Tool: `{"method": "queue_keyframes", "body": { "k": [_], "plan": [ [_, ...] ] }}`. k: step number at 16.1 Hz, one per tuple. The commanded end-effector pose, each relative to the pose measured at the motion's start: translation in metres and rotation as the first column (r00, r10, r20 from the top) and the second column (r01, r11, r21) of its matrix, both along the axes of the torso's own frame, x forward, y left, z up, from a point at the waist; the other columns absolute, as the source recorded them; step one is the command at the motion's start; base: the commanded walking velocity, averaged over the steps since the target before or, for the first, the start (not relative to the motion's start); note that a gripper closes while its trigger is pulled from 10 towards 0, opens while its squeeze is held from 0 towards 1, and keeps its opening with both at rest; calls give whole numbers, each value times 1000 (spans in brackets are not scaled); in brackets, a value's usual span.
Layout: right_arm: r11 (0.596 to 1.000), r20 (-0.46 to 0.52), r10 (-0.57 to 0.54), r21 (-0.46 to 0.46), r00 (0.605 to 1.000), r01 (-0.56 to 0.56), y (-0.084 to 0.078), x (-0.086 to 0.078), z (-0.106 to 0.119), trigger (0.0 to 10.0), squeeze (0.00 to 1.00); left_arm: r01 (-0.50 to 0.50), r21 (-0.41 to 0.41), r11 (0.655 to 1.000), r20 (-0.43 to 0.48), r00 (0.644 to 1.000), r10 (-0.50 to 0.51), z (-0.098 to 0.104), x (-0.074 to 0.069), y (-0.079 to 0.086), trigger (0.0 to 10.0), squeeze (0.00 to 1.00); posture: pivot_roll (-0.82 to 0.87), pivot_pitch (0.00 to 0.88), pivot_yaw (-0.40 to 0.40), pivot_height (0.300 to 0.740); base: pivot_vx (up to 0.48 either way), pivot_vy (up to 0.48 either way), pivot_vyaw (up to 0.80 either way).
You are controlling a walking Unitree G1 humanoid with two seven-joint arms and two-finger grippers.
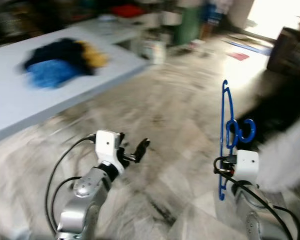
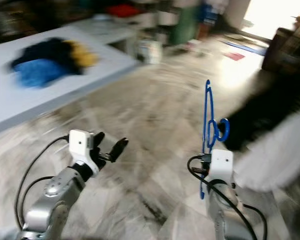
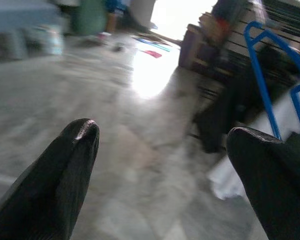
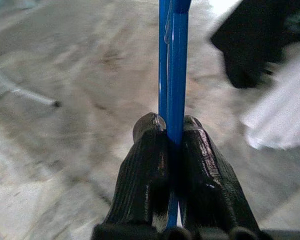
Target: Hang hanger
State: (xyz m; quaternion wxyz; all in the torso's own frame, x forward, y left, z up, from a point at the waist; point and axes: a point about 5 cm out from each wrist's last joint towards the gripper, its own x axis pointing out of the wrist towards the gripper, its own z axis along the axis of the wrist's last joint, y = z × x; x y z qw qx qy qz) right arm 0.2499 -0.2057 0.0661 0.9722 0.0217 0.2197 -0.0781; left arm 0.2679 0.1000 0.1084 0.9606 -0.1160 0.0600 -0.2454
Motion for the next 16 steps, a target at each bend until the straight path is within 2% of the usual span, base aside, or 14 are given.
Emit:
{"method": "queue_keyframes", "body": {
  "k": [1,7,9,13,16],
  "plan": [
    [1000,31,0,-6,1000,0,2,3,6,10000,0,7,7,1000,5,1000,-7,0,1,0,10000,0,-89,5,-11,740,296,0,-800],
    [999,34,-26,-23,999,27,2,2,5,10000,0,31,18,999,-12,999,-30,-4,-1,-1,10000,0,-87,1,-8,740,301,0,-800],
    [993,56,-96,-63,994,100,-5,3,8,10000,0,42,21,999,-20,999,-41,-6,-1,-1,10000,0,-85,5,0,740,289,0,-800],
    [979,55,-172,-104,984,177,-17,3,8,10000,0,60,23,998,-23,998,-59,-6,0,-4,10000,0,-85,3,4,740,276,0,-800],
    [954,51,-262,-136,964,266,-30,2,7,10000,0,67,25,997,-13,998,-67,-4,2,-5,10000,0,-85,2,6,740,269,0,-800]
  ]
}}
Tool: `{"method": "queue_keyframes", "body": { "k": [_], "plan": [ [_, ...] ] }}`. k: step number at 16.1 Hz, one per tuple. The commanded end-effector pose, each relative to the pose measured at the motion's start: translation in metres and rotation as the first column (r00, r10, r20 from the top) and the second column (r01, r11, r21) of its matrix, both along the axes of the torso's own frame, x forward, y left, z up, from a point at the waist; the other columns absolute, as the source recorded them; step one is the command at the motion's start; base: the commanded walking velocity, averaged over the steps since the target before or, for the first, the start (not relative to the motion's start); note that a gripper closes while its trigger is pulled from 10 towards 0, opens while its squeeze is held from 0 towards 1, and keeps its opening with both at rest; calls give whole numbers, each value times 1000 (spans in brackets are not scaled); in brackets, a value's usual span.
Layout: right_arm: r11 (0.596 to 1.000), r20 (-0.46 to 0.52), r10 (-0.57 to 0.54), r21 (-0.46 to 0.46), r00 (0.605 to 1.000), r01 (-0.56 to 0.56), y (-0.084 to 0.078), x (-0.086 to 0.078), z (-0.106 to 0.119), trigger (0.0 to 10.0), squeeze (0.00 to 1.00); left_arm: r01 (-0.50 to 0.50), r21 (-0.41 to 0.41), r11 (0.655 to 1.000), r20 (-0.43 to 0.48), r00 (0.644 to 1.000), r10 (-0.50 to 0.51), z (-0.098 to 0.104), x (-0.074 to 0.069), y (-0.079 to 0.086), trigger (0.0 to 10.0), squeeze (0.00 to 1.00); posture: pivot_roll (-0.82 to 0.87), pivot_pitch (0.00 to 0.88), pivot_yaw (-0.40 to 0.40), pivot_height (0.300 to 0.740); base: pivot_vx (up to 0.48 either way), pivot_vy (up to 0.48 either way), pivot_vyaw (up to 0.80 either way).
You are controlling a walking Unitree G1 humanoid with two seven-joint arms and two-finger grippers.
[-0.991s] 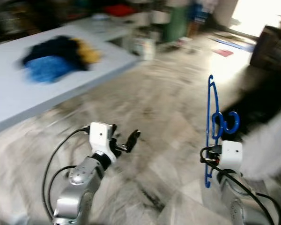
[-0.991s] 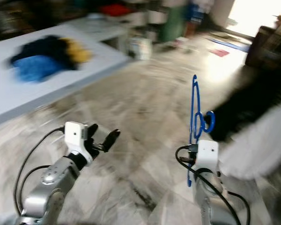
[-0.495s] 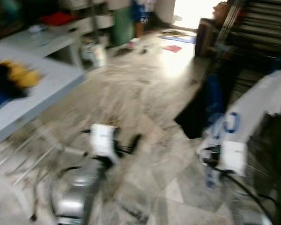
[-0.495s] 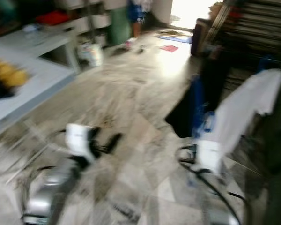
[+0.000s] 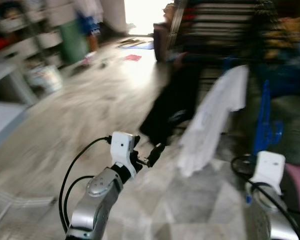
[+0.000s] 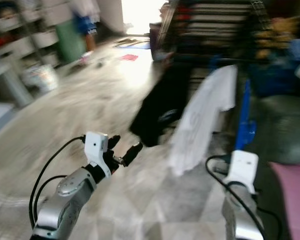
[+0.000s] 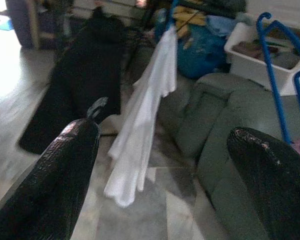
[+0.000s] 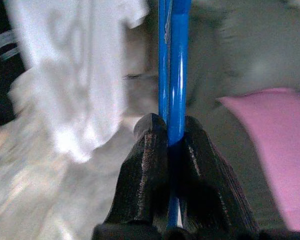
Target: Hang hanger
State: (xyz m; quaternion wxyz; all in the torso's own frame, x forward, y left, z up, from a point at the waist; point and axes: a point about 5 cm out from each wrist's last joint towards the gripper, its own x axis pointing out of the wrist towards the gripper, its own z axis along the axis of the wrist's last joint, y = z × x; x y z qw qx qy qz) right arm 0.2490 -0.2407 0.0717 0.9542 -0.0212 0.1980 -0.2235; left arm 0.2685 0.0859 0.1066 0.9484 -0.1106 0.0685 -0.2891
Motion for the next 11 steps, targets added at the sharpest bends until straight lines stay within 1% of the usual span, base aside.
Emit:
{"method": "queue_keyframes", "body": {
  "k": [1,3,5,6,8,9,10,11],
  "plan": [
    [1000,1,-7,12,1000,7,5,3,0,10000,0,-21,20,1000,-6,1000,21,-2,1,8,10000,0,-85,1,7,740,266,0,-800],
    [999,-15,-14,38,1000,15,6,2,-3,10000,0,-17,21,1000,-5,1000,17,-2,2,8,10000,0,-85,0,8,740,270,0,-800],
    [997,-49,9,77,999,-5,10,3,-10,10000,0,-13,27,1000,-6,1000,13,-2,3,7,10000,0,-87,0,9,740,270,0,-800],
    [992,-121,65,118,991,-51,16,1,-21,10000,0,-11,29,1000,-8,1000,11,-2,4,7,10000,0,-88,0,9,740,270,0,-725],
    [980,-138,119,175,983,-94,26,-1,-26,10000,0,-12,37,999,-9,1000,12,-3,4,7,10000,0,-86,0,8,740,313,0,0],
    [968,-174,180,204,968,-143,34,-4,-31,10000,0,-12,35,999,-10,1000,12,-3,4,6,10000,0,-86,0,8,740,315,247,0],
    [962,-191,207,215,959,-165,38,-5,-34,10000,0,-12,35,999,-10,1000,12,-3,4,6,10000,0,-86,0,8,740,315,247,0],
    [962,-191,206,218,960,-163,39,-6,-34,10000,0,-11,35,999,-11,1000,11,-4,4,5,10000,0,-86,0,8,740,330,266,0]
  ]
}}
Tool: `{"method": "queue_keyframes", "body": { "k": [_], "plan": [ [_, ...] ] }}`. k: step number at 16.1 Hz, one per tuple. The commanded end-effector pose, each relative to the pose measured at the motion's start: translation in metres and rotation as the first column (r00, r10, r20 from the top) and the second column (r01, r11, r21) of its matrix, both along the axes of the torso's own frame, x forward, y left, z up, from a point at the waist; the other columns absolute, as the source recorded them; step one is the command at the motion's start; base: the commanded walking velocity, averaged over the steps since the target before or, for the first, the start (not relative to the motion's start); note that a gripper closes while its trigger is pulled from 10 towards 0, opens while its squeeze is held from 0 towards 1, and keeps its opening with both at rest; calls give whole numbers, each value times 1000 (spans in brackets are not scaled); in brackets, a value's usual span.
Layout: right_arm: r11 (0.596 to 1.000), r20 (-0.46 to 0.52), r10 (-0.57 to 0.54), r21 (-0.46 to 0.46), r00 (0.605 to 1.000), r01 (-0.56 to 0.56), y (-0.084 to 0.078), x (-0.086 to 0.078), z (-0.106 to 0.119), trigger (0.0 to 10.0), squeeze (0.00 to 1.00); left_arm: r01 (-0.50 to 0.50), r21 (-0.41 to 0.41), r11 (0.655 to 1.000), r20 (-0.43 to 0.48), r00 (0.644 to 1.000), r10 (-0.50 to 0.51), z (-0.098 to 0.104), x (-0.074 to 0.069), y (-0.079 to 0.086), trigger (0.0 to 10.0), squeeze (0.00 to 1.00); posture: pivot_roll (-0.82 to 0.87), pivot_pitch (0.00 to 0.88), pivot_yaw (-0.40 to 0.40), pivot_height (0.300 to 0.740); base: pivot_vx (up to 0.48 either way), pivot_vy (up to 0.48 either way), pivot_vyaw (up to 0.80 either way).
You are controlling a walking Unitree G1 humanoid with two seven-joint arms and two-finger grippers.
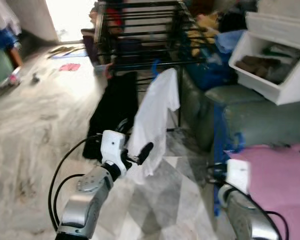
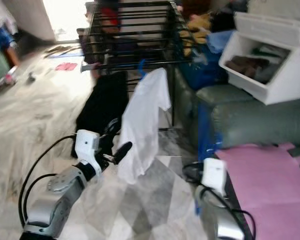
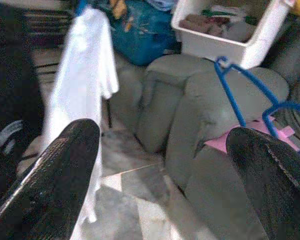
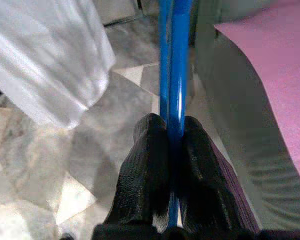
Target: Hang hanger
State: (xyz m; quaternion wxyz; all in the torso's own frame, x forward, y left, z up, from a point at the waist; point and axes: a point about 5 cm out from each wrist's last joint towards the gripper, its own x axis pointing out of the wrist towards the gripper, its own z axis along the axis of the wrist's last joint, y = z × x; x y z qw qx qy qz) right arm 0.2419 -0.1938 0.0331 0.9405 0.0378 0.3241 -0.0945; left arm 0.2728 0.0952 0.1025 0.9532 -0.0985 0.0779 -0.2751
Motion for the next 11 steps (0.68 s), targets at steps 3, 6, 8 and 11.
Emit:
{"method": "queue_keyframes", "body": {
  "k": [3,6,8,11],
  "plan": [
    [1000,-12,21,3,1000,-21,-3,0,2,10000,0,15,5,1000,-1,1000,-15,0,0,-6,10000,0,-91,0,6,740,325,339,0],
    [999,-25,40,10,999,-40,-3,-2,1,10000,0,8,22,1000,-4,1000,-8,-2,0,-4,10000,0,-93,0,6,740,320,356,0],
    [999,-31,49,20,998,-48,-2,-1,1,10000,0,8,26,1000,-4,1000,-8,-2,1,-5,10000,0,-91,0,8,740,321,356,0],
    [998,-12,69,7,998,-68,0,2,4,10000,0,6,42,999,-9,1000,-5,-5,-1,-2,10000,0,-86,0,12,740,322,356,0]
  ]
}}
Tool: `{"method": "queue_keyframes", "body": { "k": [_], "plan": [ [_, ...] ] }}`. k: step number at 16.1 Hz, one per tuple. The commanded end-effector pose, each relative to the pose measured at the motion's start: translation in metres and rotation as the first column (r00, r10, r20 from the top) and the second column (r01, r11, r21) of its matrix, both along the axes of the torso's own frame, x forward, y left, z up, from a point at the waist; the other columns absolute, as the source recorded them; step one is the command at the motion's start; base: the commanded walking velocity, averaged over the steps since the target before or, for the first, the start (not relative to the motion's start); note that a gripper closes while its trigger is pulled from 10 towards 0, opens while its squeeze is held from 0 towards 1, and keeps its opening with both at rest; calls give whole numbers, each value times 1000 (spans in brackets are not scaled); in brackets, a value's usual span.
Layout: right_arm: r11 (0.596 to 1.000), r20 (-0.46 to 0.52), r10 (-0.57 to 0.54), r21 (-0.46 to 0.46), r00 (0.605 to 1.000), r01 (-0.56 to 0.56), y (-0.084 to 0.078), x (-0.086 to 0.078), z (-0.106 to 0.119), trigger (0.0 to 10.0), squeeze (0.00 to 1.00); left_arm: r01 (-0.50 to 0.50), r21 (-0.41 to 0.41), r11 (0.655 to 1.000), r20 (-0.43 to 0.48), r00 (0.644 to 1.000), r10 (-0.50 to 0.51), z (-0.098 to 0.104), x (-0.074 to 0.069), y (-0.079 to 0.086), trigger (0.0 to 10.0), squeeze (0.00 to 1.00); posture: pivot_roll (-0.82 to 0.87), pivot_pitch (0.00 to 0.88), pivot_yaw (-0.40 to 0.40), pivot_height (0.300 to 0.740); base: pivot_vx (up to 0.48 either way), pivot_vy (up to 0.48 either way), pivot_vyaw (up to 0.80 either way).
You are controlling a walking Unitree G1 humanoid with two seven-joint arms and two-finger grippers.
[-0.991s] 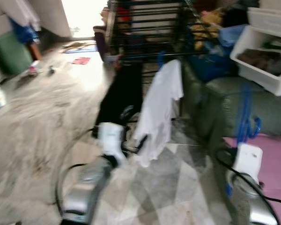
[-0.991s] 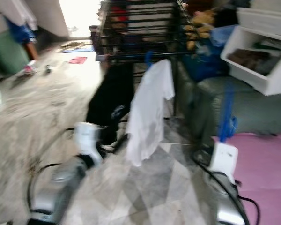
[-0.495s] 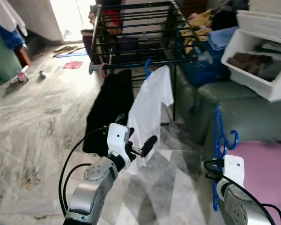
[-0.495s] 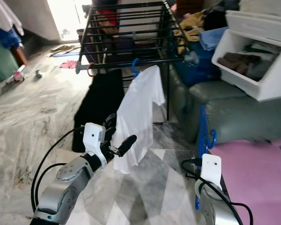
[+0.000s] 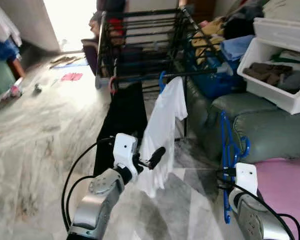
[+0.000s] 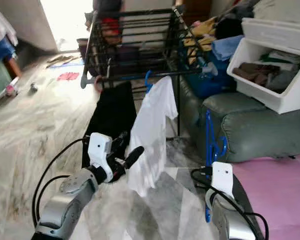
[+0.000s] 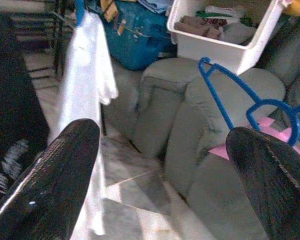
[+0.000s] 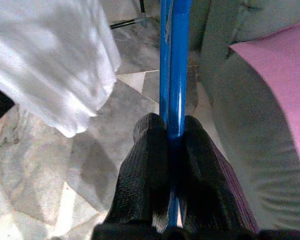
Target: Hang hanger
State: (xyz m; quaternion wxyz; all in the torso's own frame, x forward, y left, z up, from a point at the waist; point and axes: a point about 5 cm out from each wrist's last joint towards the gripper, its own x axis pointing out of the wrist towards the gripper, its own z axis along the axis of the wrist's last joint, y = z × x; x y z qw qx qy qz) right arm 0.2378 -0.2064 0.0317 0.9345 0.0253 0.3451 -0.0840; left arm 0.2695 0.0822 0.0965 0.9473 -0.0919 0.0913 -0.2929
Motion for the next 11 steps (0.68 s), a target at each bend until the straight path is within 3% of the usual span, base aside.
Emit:
{"method": "queue_keyframes", "body": {
  "k": [1,4,6,7,9,11],
  "plan": [
    [999,34,42,16,999,-42,13,7,5,10000,0,-43,43,998,5,999,43,-2,0,14,10000,0,-84,0,12,740,319,360,0],
    [999,36,37,9,999,-37,12,9,5,10000,0,-86,81,993,11,996,85,-4,3,17,10000,0,-80,0,14,740,106,120,0],
    [999,39,32,3,999,-33,12,11,5,10000,0,-210,149,966,52,978,204,-4,8,31,10000,0,-73,0,10,740,0,0,0],
    [1000,51,21,-3,998,-21,10,13,6,10000,0,-287,162,944,50,958,283,-7,4,50,10000,0,-55,0,-6,740,0,0,0],
    [1000,61,13,-12,998,-13,8,15,7,10000,0,-366,142,920,8,930,369,-14,-3,70,10000,0,-37,0,-23,740,0,0,0],
    [1000,67,17,-15,998,-16,10,16,7,10000,0,-414,169,894,83,910,406,-12,-6,83,10000,0,-8,0,-57,740,0,0,0]
  ]
}}
